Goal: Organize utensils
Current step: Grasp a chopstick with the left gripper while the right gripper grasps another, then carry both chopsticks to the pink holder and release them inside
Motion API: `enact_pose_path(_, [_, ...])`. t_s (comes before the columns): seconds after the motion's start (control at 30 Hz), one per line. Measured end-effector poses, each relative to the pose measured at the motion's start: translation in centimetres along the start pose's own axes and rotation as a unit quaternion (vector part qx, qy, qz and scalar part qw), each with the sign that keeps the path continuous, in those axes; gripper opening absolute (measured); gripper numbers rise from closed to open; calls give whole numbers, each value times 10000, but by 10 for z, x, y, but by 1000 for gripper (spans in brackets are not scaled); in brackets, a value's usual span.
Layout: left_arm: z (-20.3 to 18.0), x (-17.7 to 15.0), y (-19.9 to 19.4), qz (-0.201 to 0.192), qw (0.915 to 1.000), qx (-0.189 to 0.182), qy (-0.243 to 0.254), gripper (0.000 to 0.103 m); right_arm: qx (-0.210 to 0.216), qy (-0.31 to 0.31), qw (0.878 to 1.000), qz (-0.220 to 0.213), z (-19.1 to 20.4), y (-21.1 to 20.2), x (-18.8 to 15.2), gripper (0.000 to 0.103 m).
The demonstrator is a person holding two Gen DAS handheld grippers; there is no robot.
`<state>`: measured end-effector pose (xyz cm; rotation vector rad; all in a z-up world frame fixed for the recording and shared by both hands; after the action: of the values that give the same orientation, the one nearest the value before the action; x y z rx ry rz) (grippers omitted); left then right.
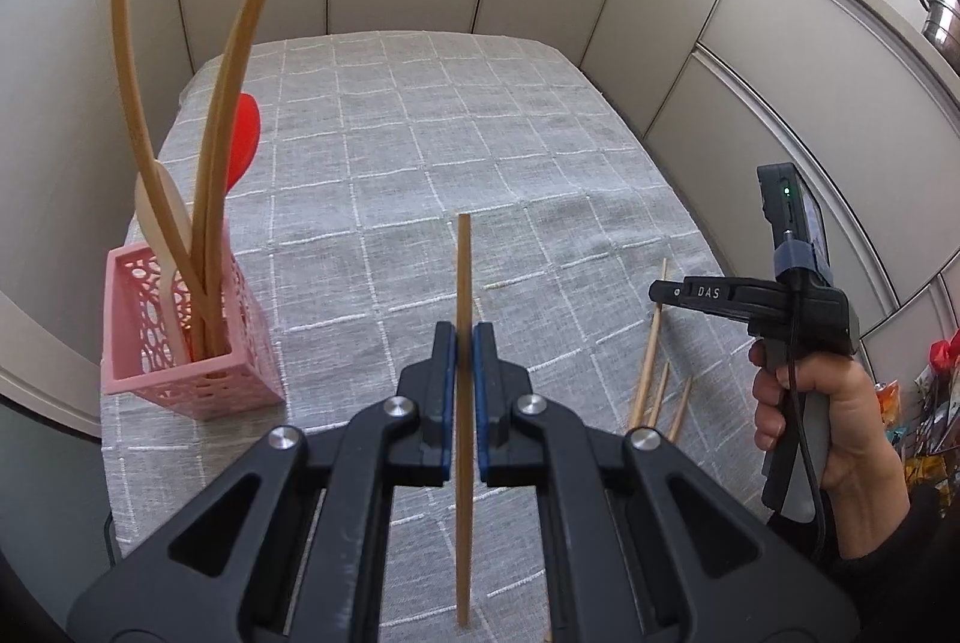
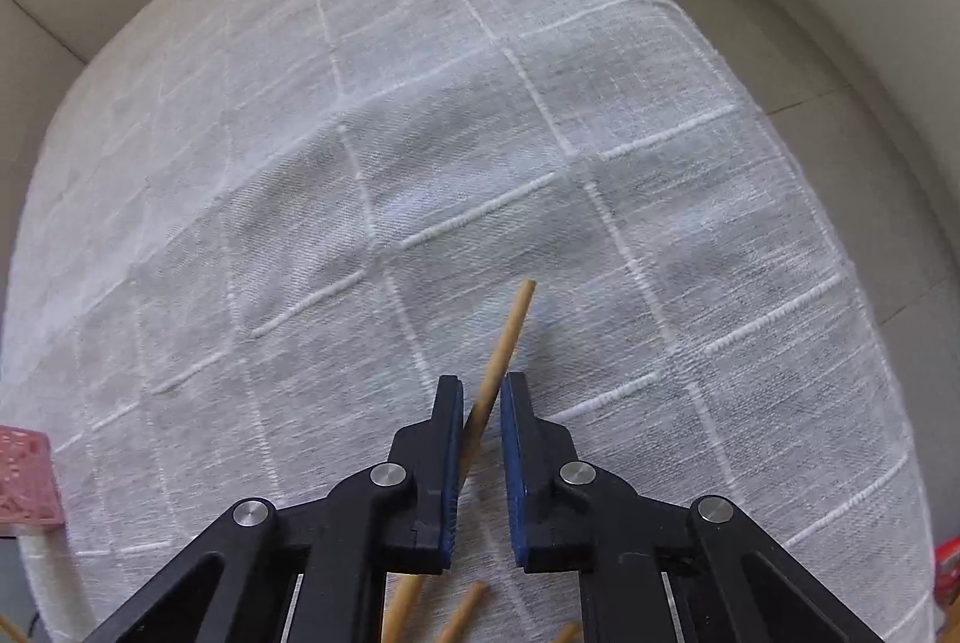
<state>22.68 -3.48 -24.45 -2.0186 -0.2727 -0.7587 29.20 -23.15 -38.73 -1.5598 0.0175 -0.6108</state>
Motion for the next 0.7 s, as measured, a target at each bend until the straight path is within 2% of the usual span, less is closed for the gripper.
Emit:
enact_pose_path(0.4, [10,14,-64,-636,9978,190,-52,6,729,-240,9930,-896,35,-81,11,7])
enact_pose_path(0.7, [10,40,-130,-1287,9910,362,109,6,1153,-590,9779,-1641,68,-162,12,6])
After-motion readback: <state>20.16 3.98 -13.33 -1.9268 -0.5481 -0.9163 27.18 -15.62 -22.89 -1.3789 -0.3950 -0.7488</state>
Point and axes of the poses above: each gripper's, at about its wrist camera, not at the fingertips, and y roughly the way its jaws point, z to its left, x to its top, the point moved 10 cm from there along y, roughly the way its jaws point, and after that the axes turned 14 degrees about -x, right-handed, at the moved point
